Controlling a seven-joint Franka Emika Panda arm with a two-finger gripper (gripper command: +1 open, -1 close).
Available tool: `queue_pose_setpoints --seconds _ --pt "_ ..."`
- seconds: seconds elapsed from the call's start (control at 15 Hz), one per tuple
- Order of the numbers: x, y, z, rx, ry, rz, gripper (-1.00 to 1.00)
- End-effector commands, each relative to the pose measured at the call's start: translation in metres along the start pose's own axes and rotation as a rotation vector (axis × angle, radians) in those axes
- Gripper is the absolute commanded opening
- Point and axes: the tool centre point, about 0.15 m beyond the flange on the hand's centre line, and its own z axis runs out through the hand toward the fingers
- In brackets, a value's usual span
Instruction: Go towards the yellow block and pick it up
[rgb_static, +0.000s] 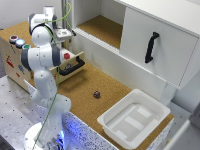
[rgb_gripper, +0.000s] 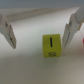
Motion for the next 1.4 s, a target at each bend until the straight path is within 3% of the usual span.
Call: queue_pose_setpoints --seconds 0.0,0.27,0.33,0.53,0.87,1.33 --pt "-0.008 0.016 0.020 -0.081 0.161 -0.012 1.00" --pt "0.001 0.017 0.024 -0.077 0.172 -0.035 1.00" --pt "0.001 0.016 0.024 -0.080 0.182 -0.035 -1.00" --pt "-0.005 0.017 0.029 -0.070 0.234 -0.007 -1.00" --pt "-0.007 0.013 0.033 -0.060 0.245 0.024 -1.00" --pt "-0.014 0.017 -0.001 -0.098 0.254 0.050 -1.00"
